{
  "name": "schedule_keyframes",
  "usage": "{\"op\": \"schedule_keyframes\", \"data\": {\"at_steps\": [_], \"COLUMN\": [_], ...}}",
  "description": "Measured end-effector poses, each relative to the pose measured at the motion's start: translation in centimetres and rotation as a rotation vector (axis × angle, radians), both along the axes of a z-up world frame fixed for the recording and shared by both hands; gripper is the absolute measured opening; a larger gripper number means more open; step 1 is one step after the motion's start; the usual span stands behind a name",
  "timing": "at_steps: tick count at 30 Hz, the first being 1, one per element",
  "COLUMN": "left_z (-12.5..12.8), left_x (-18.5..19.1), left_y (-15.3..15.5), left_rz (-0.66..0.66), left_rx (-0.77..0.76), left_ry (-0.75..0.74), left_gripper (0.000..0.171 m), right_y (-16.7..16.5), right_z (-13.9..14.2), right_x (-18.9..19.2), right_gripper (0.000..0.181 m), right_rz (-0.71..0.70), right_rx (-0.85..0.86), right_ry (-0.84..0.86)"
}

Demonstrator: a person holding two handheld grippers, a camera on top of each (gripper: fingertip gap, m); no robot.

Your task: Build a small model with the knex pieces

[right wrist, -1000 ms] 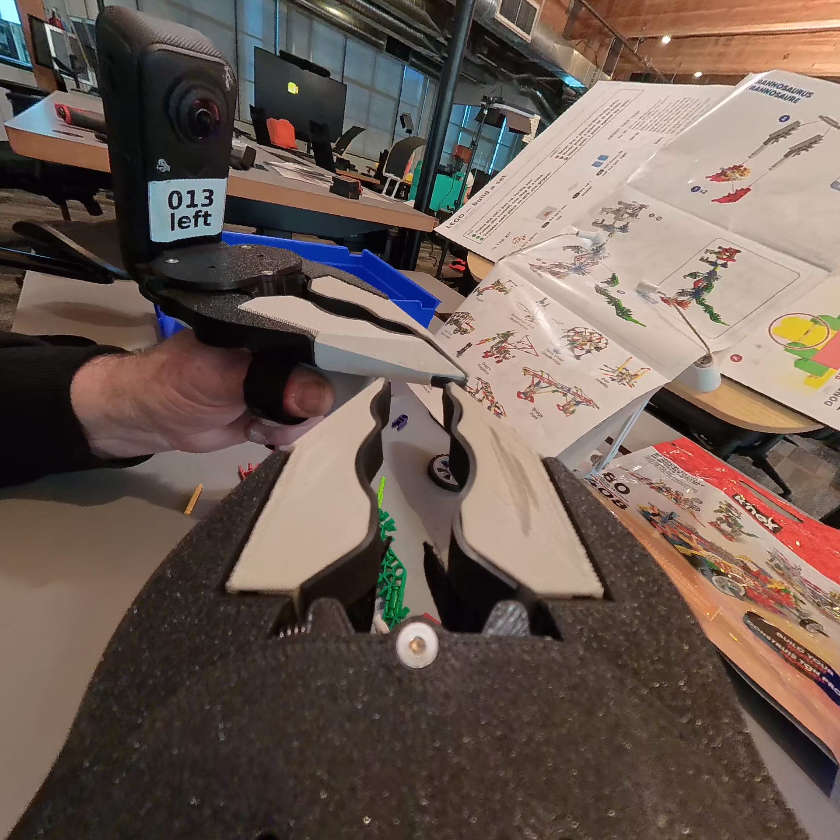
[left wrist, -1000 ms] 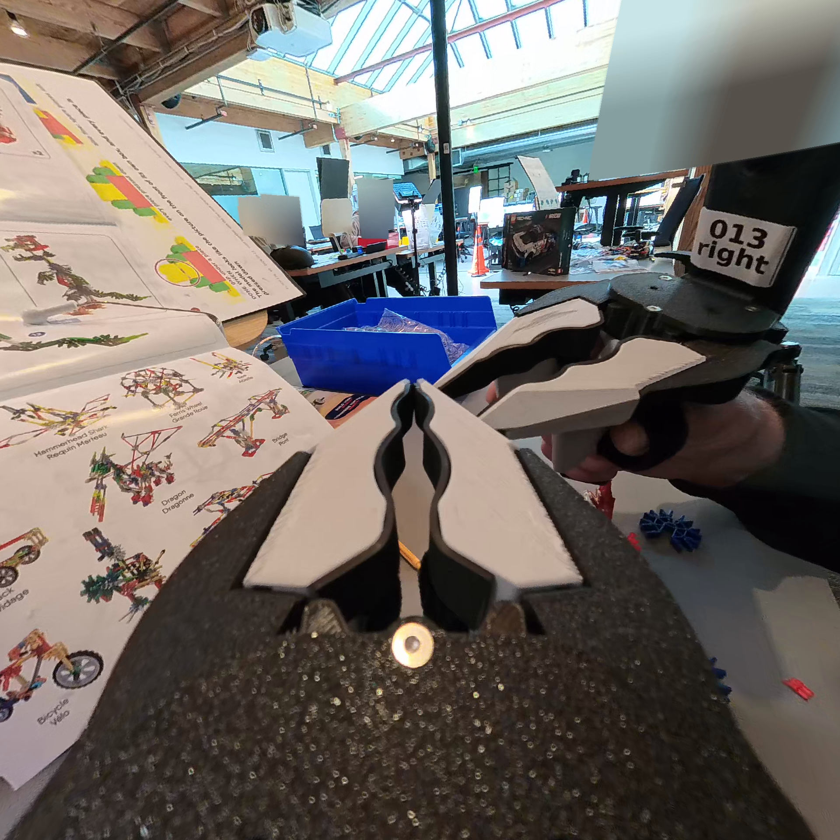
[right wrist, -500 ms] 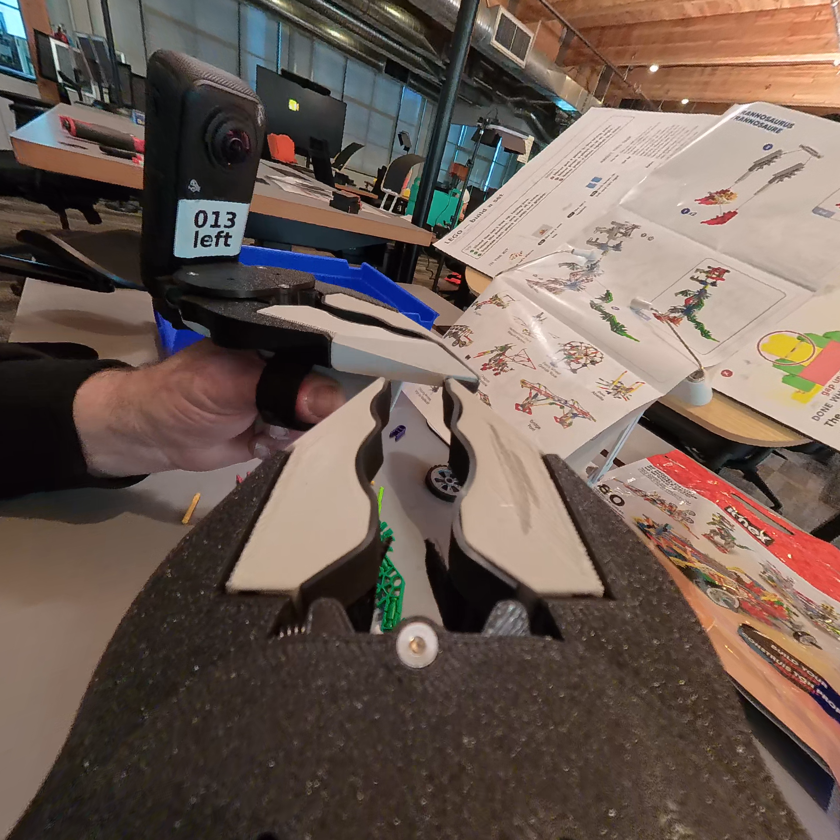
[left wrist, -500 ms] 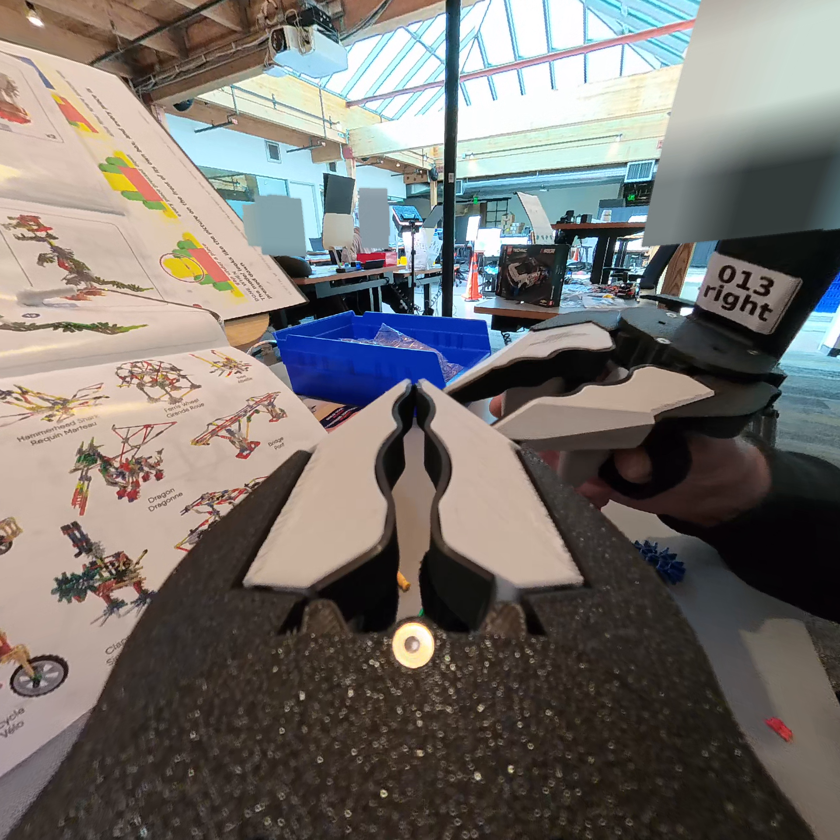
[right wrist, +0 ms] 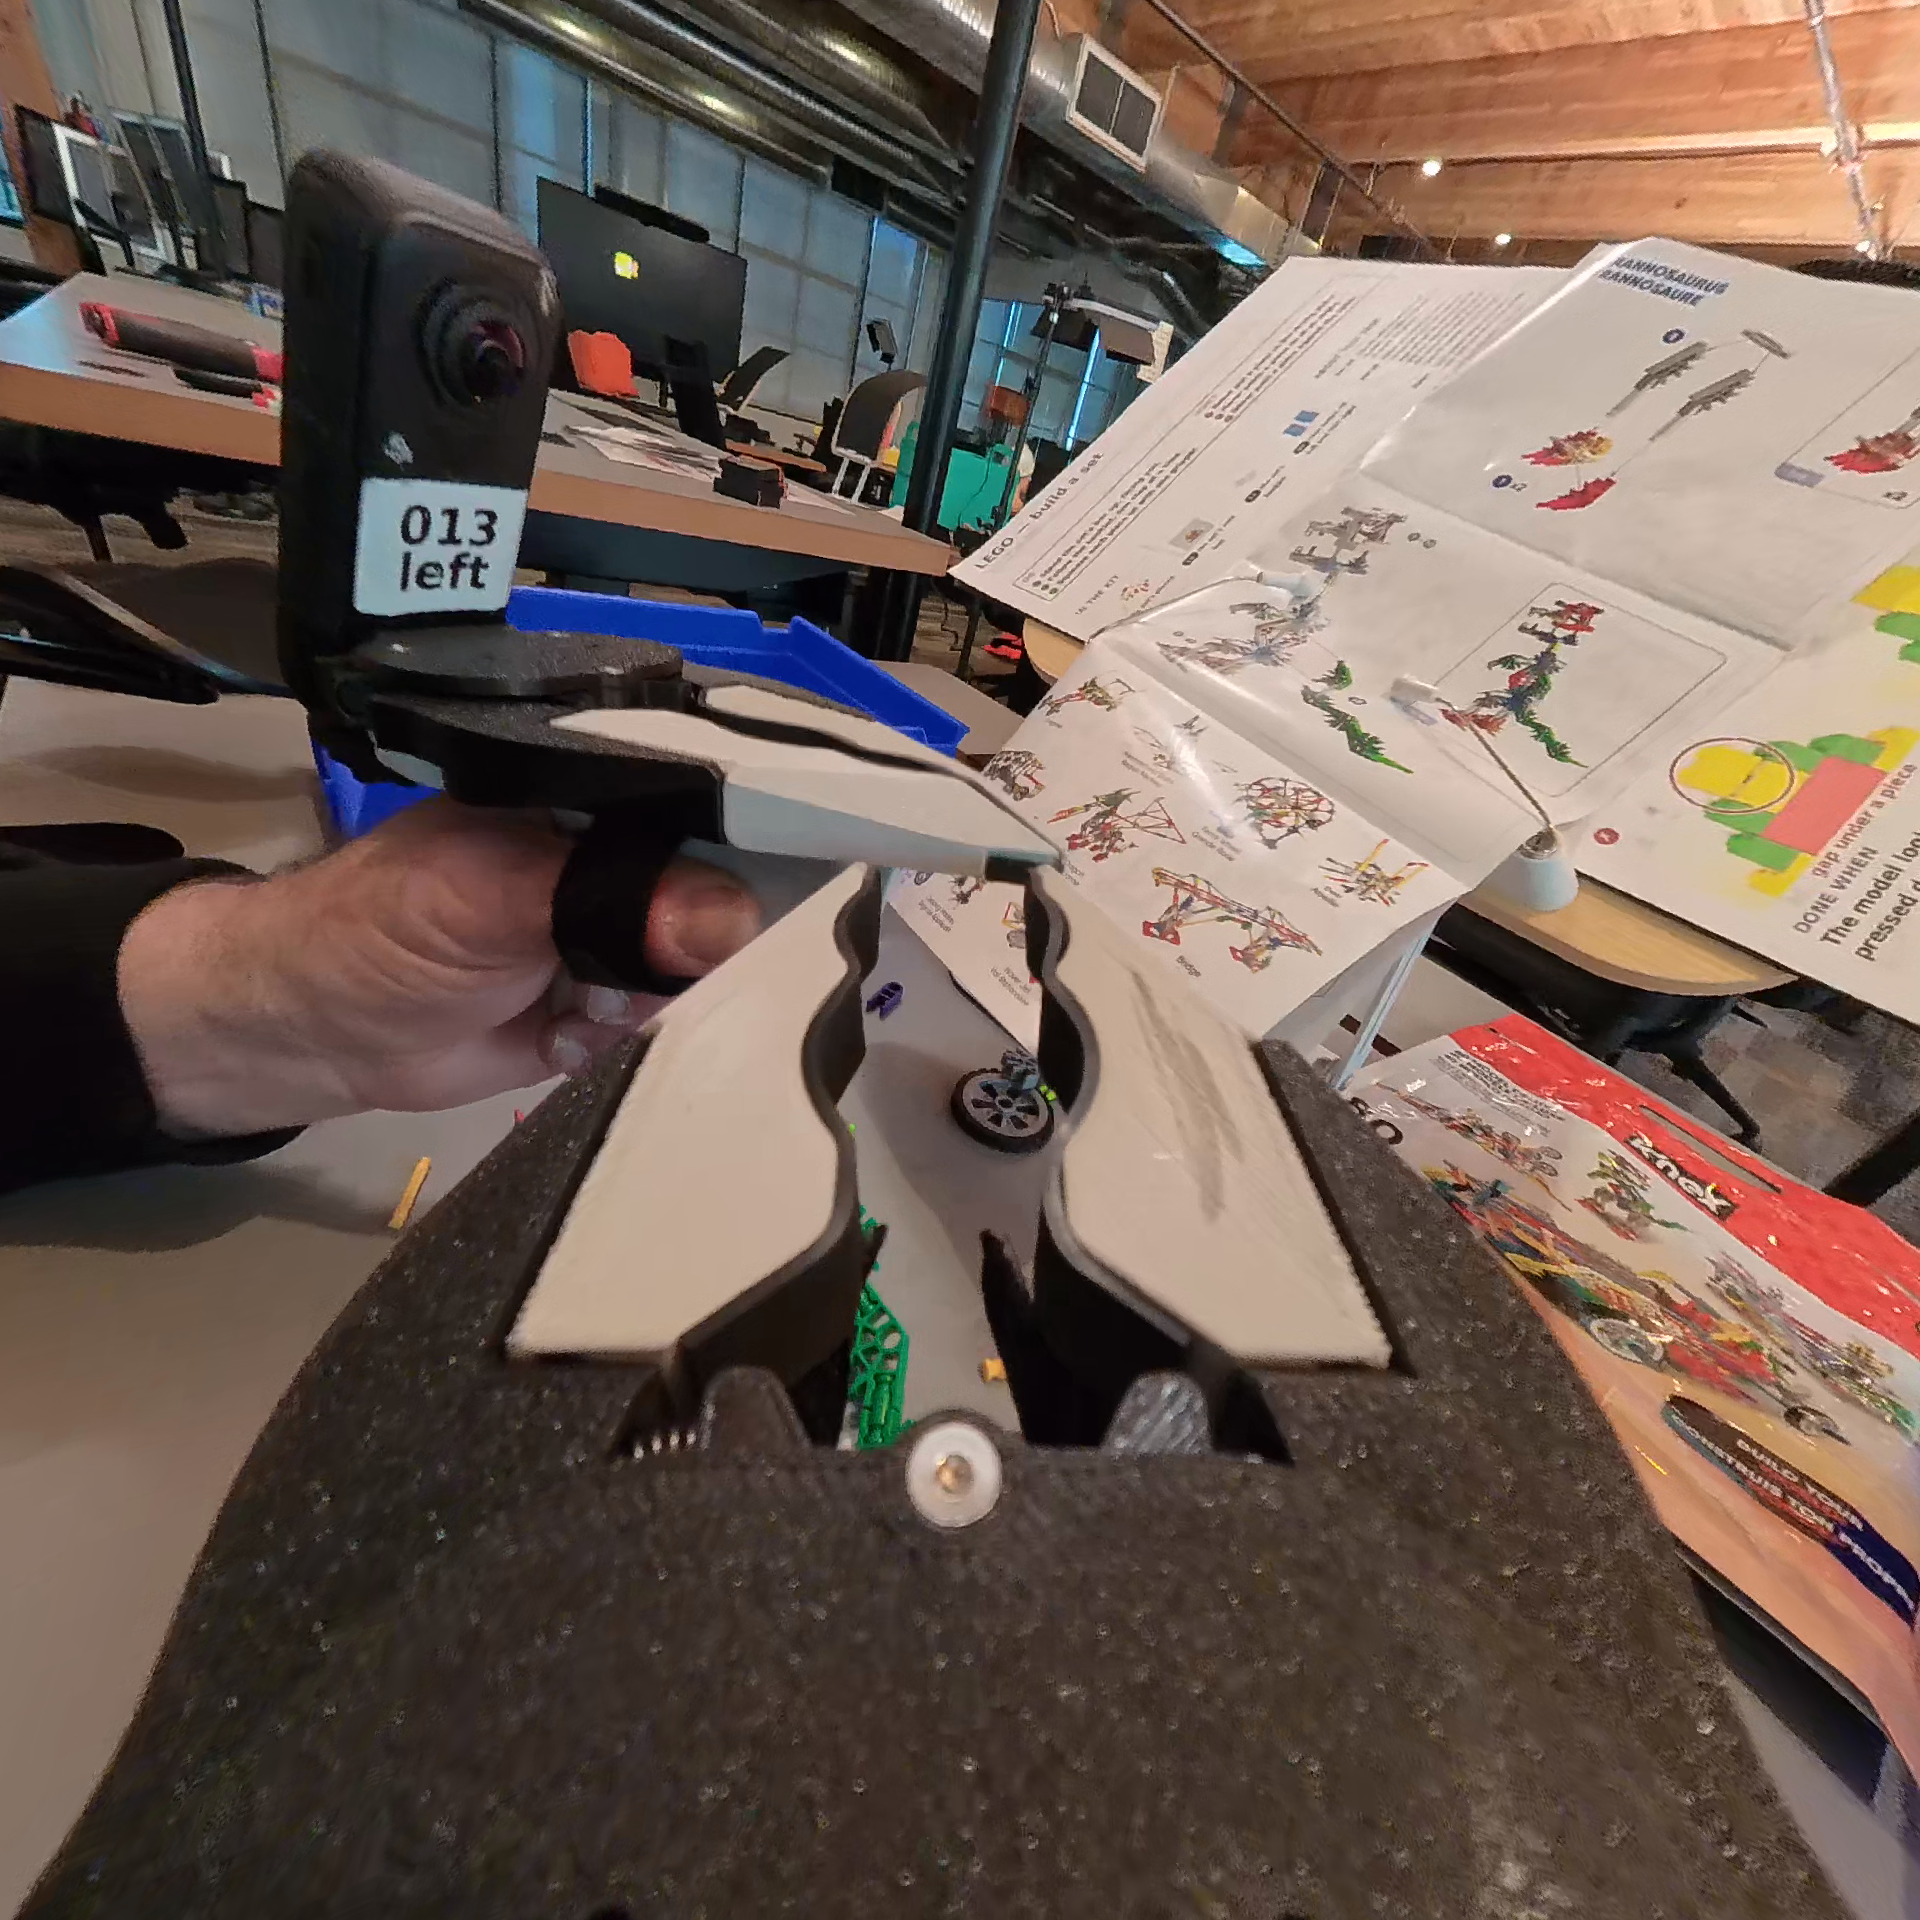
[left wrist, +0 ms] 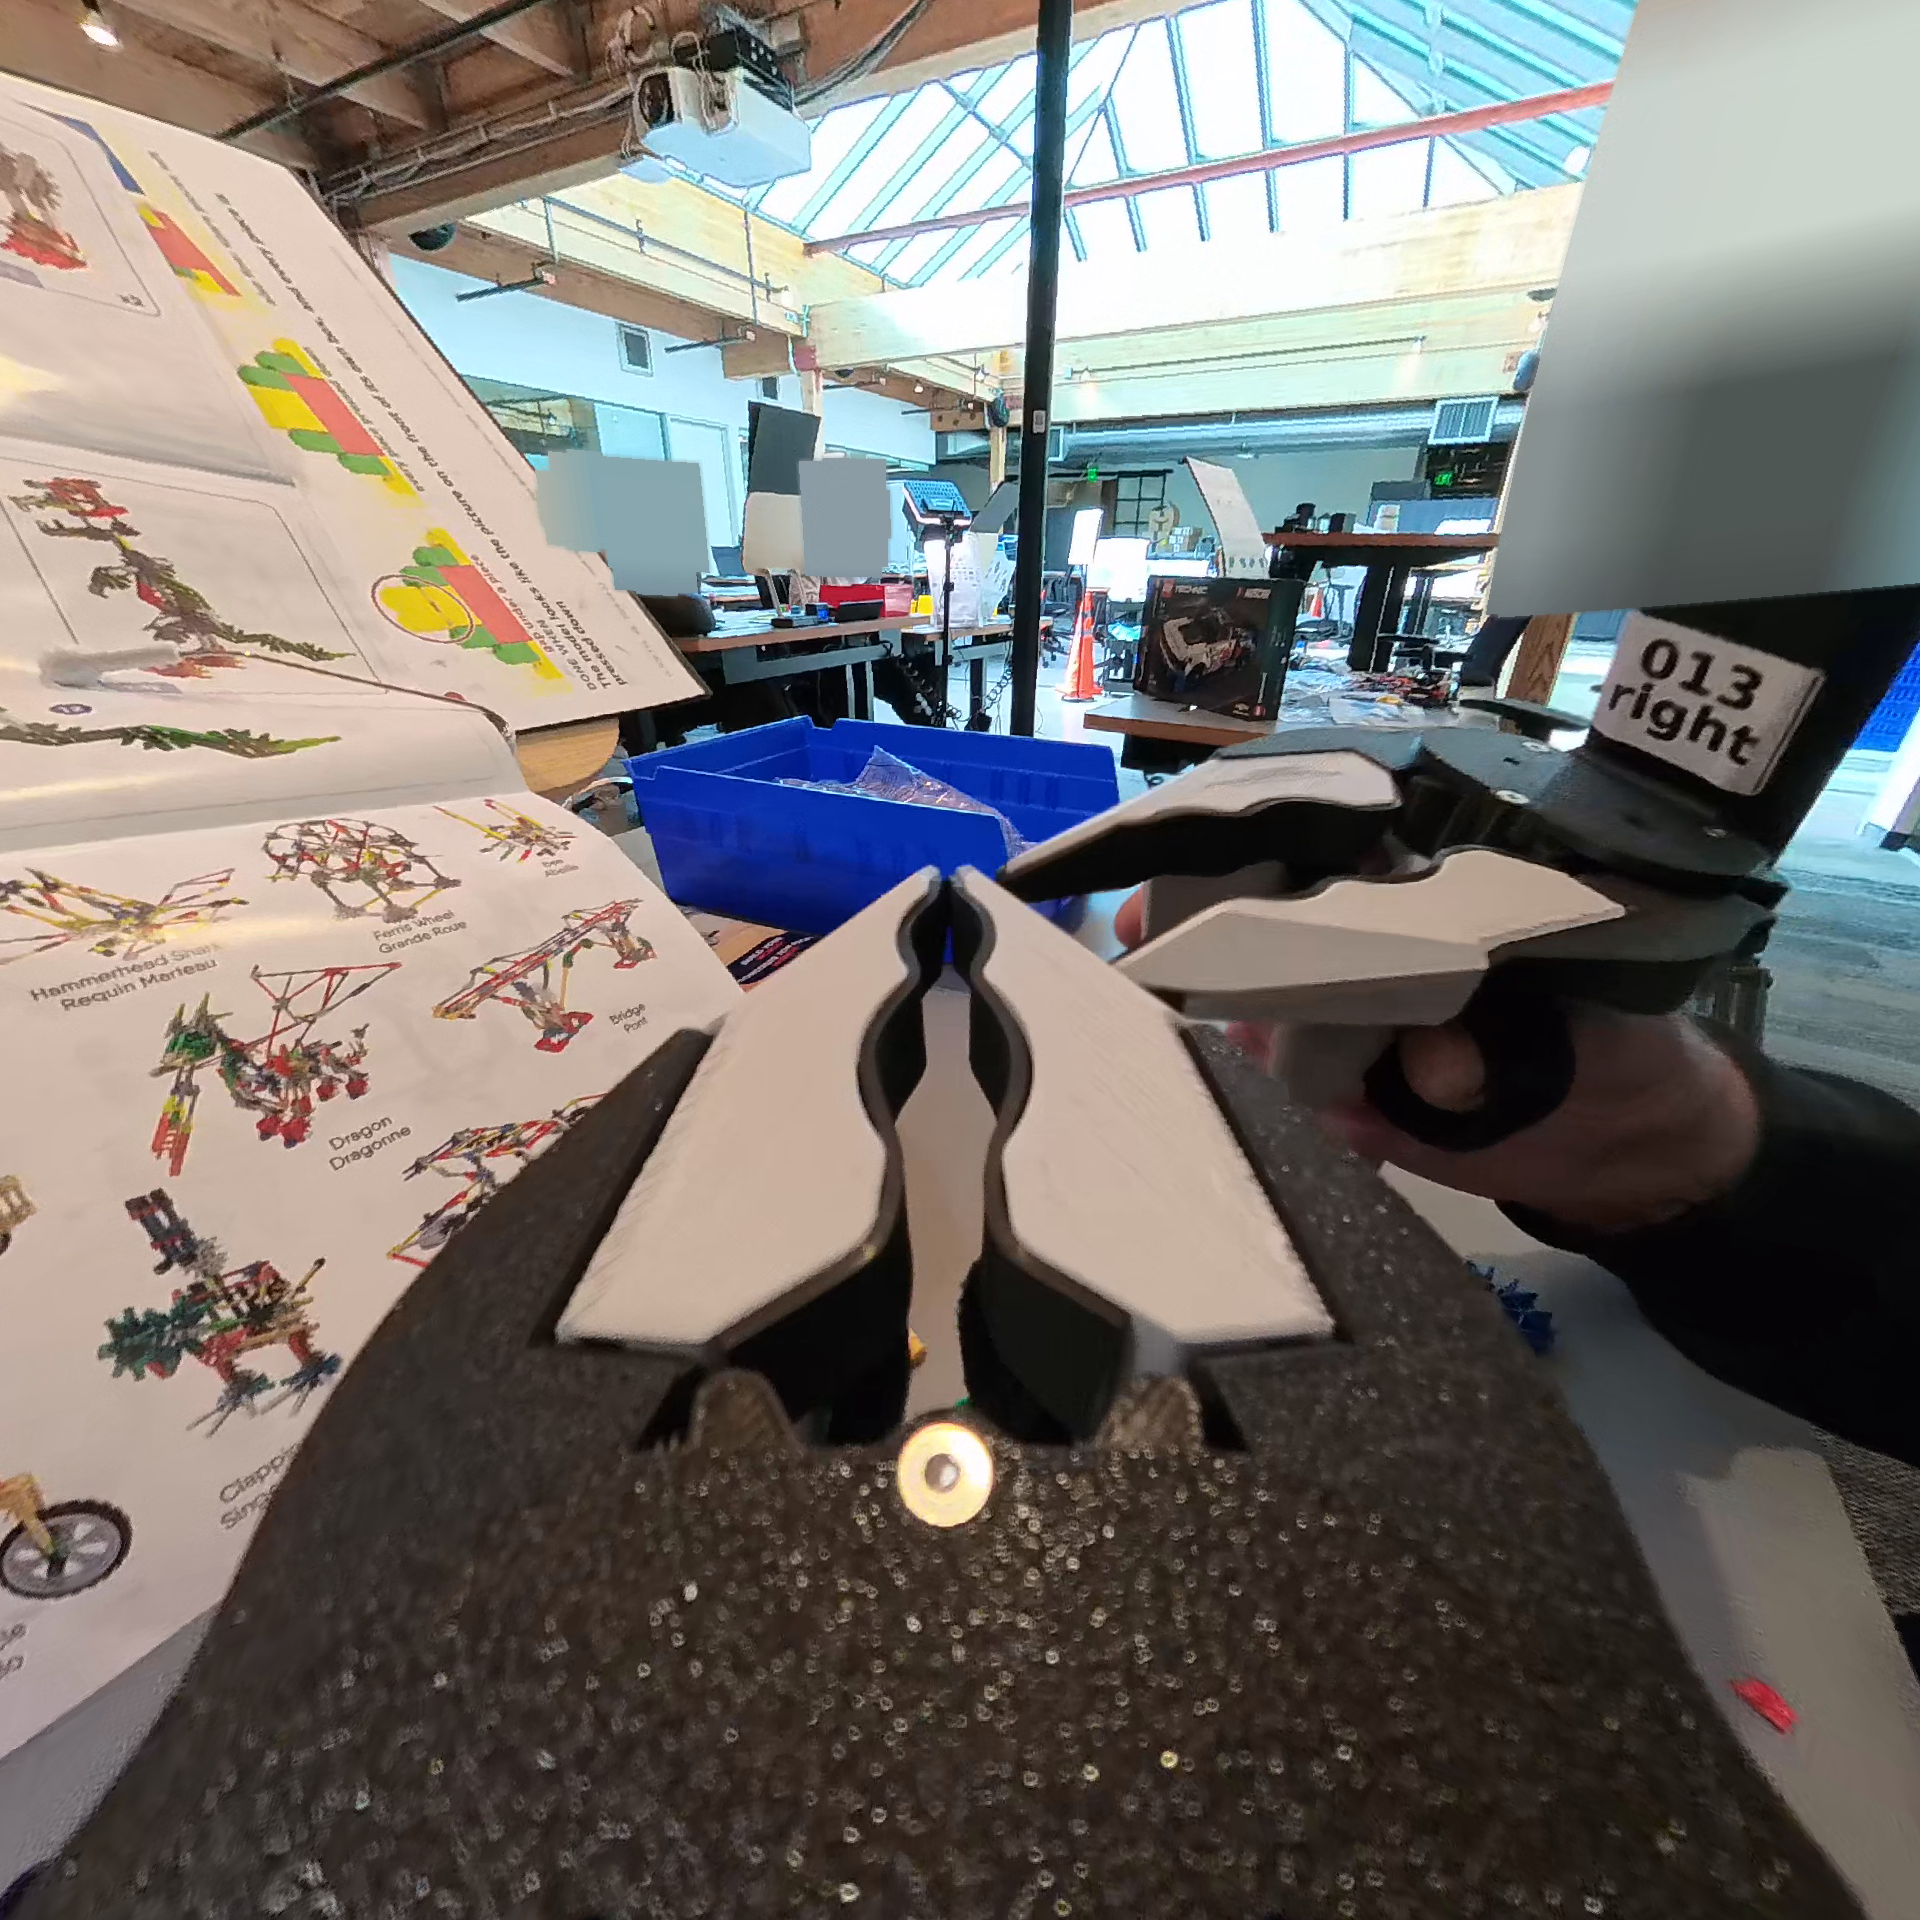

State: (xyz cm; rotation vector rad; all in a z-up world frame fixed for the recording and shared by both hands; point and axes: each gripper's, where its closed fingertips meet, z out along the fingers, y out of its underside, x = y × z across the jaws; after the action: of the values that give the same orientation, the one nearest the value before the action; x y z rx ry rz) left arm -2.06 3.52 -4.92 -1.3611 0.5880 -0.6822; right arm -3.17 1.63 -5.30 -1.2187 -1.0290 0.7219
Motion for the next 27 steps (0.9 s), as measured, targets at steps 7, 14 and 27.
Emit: {"op": "schedule_keyframes", "data": {"at_steps": [7, 14, 27], "left_z": [-0.12, 0.07, 0.49], "left_x": [0.17, 0.25, 0.39], "left_y": [-0.08, -0.49, -0.52], "left_rz": [-0.015, -0.021, -0.035], "left_rx": [-0.004, 0.027, 0.027], "left_ry": [-0.011, 0.047, 0.008], "left_gripper": [0.000, 0.000, 0.000], "right_y": [0.05, -0.28, -0.17], "right_z": [-0.24, 0.01, 0.44], "right_x": [-0.17, -0.12, 0.14], "right_gripper": [0.029, 0.026, 0.024], "right_rz": [-0.004, 0.019, 0.001], "right_rx": [-0.005, -0.024, -0.006], "right_ry": [-0.010, 0.012, 0.027]}}
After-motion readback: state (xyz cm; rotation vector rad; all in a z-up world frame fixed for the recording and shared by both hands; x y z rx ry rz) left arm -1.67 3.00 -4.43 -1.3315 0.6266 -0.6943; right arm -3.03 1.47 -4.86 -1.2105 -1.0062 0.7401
